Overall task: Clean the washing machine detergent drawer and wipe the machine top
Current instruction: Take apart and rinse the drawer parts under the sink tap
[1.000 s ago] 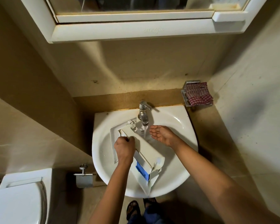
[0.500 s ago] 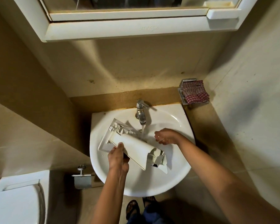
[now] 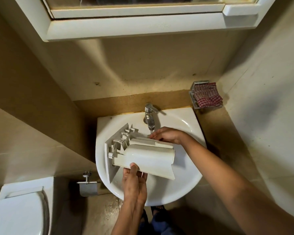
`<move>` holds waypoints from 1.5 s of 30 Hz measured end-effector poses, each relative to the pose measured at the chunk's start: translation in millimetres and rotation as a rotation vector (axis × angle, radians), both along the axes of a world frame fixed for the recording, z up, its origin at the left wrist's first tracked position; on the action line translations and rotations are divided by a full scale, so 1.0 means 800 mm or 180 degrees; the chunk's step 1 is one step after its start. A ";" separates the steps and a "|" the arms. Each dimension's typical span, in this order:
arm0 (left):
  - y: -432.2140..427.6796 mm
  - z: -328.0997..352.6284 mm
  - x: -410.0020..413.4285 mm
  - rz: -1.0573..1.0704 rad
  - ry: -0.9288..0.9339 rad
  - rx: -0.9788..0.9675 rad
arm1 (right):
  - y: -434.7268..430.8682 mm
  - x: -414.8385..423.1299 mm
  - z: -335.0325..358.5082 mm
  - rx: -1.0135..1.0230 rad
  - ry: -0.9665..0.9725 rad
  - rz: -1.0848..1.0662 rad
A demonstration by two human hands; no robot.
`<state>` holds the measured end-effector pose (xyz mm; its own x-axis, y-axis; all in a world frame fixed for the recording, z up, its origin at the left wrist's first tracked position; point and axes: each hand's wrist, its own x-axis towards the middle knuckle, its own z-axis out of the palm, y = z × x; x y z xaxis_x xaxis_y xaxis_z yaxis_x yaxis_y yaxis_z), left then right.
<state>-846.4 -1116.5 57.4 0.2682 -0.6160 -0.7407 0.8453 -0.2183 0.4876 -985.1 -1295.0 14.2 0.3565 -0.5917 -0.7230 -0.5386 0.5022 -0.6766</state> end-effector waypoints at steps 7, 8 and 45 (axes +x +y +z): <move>-0.002 -0.033 -0.007 -0.0222 0.0102 -0.0301 | -0.015 0.001 -0.010 -0.0556 0.0148 -0.0252; 0.001 -0.039 -0.007 -0.0254 0.0122 -0.0333 | -0.014 0.000 -0.013 -0.0594 0.0122 -0.0304; -0.021 -0.080 -0.066 -0.0248 0.0240 -0.0044 | 0.028 0.023 -0.015 -0.1214 0.1620 0.1628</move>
<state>-898.9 -1133.6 -6.7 0.1629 -0.6431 -0.7482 0.8604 -0.2785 0.4267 -966.5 -1272.8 2.3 0.3314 -0.6830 -0.6509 -0.9263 -0.1044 -0.3621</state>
